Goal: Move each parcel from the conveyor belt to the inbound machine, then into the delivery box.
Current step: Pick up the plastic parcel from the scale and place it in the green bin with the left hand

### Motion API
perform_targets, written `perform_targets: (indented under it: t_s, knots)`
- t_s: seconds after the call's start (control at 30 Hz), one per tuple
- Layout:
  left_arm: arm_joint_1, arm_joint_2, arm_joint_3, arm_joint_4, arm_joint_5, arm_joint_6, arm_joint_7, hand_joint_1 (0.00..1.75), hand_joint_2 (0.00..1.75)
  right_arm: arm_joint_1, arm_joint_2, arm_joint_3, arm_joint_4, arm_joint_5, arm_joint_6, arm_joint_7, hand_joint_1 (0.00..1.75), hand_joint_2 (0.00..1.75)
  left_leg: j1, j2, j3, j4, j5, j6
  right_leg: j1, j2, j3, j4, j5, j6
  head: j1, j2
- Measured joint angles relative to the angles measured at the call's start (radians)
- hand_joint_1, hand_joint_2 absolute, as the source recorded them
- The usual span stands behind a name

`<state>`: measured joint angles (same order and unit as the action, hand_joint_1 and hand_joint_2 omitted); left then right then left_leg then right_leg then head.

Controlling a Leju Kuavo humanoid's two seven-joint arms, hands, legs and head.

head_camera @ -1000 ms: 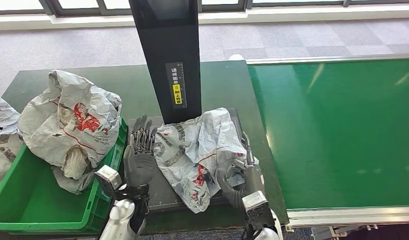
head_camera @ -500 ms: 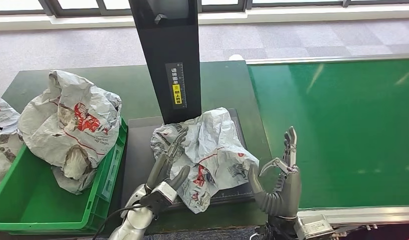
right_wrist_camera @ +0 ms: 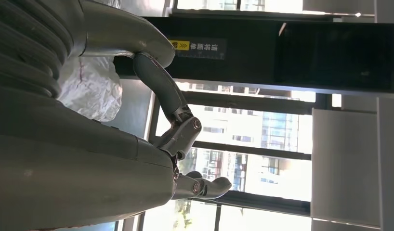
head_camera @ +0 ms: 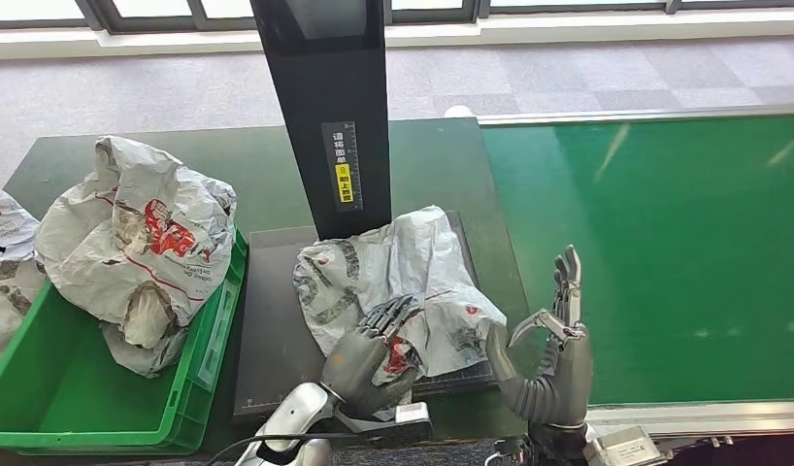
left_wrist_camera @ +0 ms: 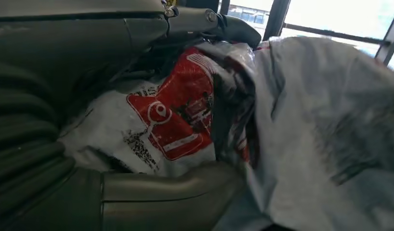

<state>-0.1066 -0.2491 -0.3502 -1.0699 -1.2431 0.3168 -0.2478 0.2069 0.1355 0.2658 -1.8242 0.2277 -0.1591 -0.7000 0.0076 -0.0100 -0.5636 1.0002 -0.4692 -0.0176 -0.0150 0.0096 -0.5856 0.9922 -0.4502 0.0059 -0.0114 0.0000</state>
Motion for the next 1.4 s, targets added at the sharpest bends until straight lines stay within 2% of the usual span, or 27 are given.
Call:
perform_targets:
  t_s: [0.1,0.3,0.43,0.53,0.7,1.03,1.27,1.4]
  knots:
    - [-0.021,0.000,-0.014,0.086,-0.064,0.011,0.041,0.00,1.75,-0.001,-0.005,0.000,0.000,0.000,0.005,0.000,0.00,1.75,0.000,0.000,0.000,0.000,0.000,0.000,0.000,0.000,0.000,0.000,0.000,0.000,0.000,0.000]
    - [-0.067,-0.006,-0.022,0.200,-0.101,0.050,0.059,0.00,1.75,-0.001,-0.013,0.000,0.000,-0.004,0.000,0.000,0.00,1.75,0.000,-0.001,0.000,0.000,0.000,0.000,0.000,-0.001,0.003,0.000,-0.001,0.001,0.000,0.000]
    - [-0.086,-0.010,-0.023,0.236,-0.104,0.057,0.059,1.71,1.75,-0.001,-0.017,0.001,0.000,-0.005,-0.001,0.000,0.00,1.75,0.000,-0.001,-0.001,0.000,-0.004,0.002,0.000,-0.001,0.010,-0.001,-0.004,0.003,0.000,0.000]
    - [-0.091,-0.012,-0.023,0.247,-0.104,0.085,0.060,1.75,1.75,-0.001,-0.020,0.003,0.000,-0.007,-0.004,0.000,0.00,1.75,0.000,-0.001,0.001,0.000,-0.004,0.002,0.000,-0.001,0.012,-0.001,-0.005,0.003,0.000,0.000]
    - [-0.070,-0.009,-0.016,0.212,-0.073,0.188,0.042,1.75,1.75,0.003,-0.024,0.004,0.000,-0.016,-0.011,0.000,0.00,1.75,0.000,-0.001,0.004,0.000,-0.004,0.001,0.000,-0.001,0.011,-0.001,-0.004,0.003,0.000,0.000]
    - [-0.041,-0.001,-0.007,0.148,-0.044,0.224,0.014,1.75,1.75,0.003,-0.030,0.007,0.000,-0.020,-0.012,0.000,0.00,1.75,0.000,-0.002,0.008,0.000,-0.004,0.001,0.000,-0.001,0.009,0.000,-0.005,0.003,0.000,0.000]
    - [0.029,0.006,0.020,-0.017,0.125,0.336,-0.134,1.75,1.75,0.003,-0.033,0.009,0.000,-0.033,-0.015,0.000,0.00,1.75,0.000,-0.002,0.007,0.000,-0.004,0.001,0.000,-0.001,0.009,0.000,-0.005,0.003,0.000,0.000]
    - [0.075,0.011,0.035,-0.135,0.289,0.370,-0.255,1.75,1.75,0.003,-0.034,0.010,0.000,-0.054,-0.009,0.000,0.00,1.75,0.000,-0.002,0.007,0.000,-0.004,0.001,0.000,-0.001,0.008,0.000,-0.005,0.003,0.000,0.000]
